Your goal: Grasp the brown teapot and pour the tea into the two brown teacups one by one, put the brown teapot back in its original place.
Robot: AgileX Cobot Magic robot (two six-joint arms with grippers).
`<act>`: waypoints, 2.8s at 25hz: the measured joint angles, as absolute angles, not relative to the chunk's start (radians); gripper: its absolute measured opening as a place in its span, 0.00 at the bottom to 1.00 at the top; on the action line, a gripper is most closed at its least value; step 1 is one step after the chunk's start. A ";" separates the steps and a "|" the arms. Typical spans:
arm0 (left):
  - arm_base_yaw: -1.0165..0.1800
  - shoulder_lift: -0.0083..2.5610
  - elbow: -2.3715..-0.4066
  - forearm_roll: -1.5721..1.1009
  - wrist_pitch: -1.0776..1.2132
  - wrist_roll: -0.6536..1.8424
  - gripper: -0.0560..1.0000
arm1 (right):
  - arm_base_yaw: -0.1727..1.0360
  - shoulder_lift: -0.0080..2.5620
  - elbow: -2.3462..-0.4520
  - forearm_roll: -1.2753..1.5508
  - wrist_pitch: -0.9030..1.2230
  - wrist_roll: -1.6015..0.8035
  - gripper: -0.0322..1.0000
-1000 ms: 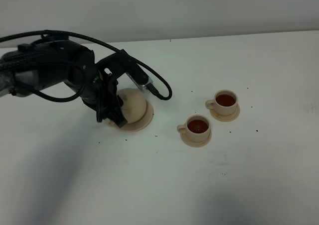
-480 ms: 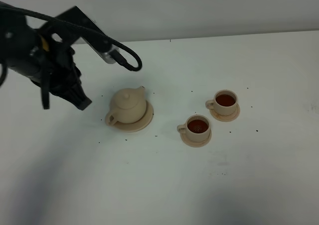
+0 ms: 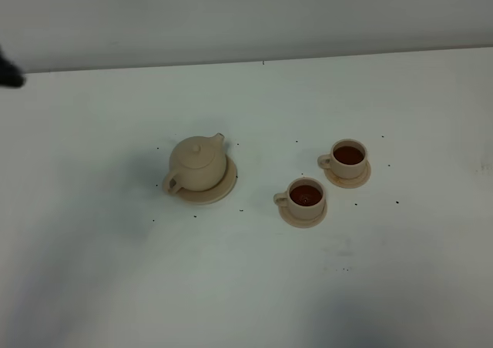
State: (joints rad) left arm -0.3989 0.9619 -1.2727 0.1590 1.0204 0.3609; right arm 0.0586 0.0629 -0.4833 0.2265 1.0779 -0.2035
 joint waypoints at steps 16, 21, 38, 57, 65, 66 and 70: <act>-0.399 0.455 -1.134 0.060 1.197 0.177 0.04 | 0.059 0.063 -0.483 0.227 1.078 -0.204 0.26; -0.399 0.263 -0.821 0.011 1.068 0.061 0.04 | 0.059 0.063 -0.483 0.227 1.078 -0.204 0.26; -0.399 0.002 -0.522 -0.137 0.908 -0.035 0.04 | 0.059 0.063 -0.483 0.227 1.078 -0.204 0.26; -0.014 -0.008 -0.504 -0.215 1.043 0.050 0.04 | 0.059 0.063 -0.483 0.227 1.078 -0.204 0.26; 0.104 -0.008 -0.504 -0.265 1.041 0.116 0.04 | 0.059 0.063 -0.483 0.227 1.078 -0.204 0.26; 0.105 -0.008 -0.504 -0.265 1.041 0.116 0.04 | 0.059 0.063 -0.483 0.227 1.078 -0.204 0.26; 0.106 -0.008 -0.504 -0.265 1.041 0.116 0.04 | 0.059 0.063 -0.483 0.227 1.078 -0.203 0.26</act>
State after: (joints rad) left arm 0.1065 -0.0078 -0.5041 -0.2646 1.0408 0.1165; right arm 0.0586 0.0629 -0.4833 0.2265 1.0779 -0.2035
